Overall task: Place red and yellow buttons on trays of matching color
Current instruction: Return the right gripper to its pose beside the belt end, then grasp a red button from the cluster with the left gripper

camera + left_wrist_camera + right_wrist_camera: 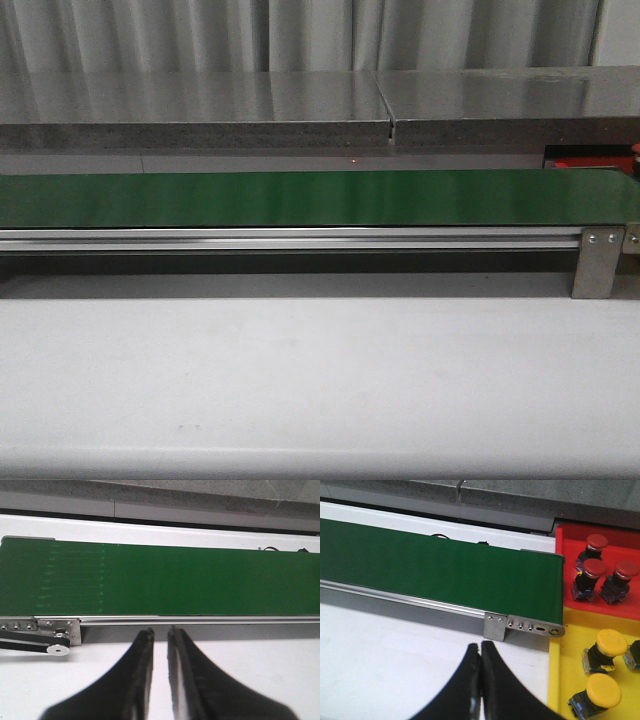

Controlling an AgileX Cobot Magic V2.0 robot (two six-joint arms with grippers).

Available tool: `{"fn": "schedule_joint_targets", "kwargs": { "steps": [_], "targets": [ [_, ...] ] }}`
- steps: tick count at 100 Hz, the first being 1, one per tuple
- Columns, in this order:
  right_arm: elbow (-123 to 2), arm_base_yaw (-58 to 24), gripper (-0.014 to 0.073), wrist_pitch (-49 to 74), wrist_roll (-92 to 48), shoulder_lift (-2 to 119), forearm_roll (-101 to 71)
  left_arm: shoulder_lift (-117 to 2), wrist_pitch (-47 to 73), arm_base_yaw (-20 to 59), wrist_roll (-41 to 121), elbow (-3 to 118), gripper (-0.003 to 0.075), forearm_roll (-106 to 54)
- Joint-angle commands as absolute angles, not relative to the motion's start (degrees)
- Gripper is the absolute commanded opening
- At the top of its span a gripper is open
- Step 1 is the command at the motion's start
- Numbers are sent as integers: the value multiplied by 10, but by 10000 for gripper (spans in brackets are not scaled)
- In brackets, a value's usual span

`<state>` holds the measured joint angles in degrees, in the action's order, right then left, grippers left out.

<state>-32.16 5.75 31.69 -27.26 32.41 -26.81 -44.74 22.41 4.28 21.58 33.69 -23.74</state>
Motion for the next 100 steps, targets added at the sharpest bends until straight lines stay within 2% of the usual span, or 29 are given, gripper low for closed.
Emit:
{"fn": "schedule_joint_targets", "kwargs": {
  "steps": [1,13,17,21,50,84,100],
  "targets": [
    [-336,56,-117,285,-277,324,-275,-451,189,47,214,353,269,-250],
    [-336,56,-117,285,-277,324,-275,-451,188,47,214,353,591,-250],
    [-336,56,-117,285,-277,324,-275,-451,185,47,214,353,661,-250],
    [-336,56,-117,285,-277,324,-275,-451,187,47,214,353,699,-250],
    [-336,56,-117,285,-277,324,-275,-463,192,26,207,371,660,-242],
    [-336,56,-117,285,-277,324,-275,-620,297,-171,180,585,660,-248],
    [-336,56,-117,285,-277,324,-275,-713,325,-230,180,662,660,-262]
  ]
}}
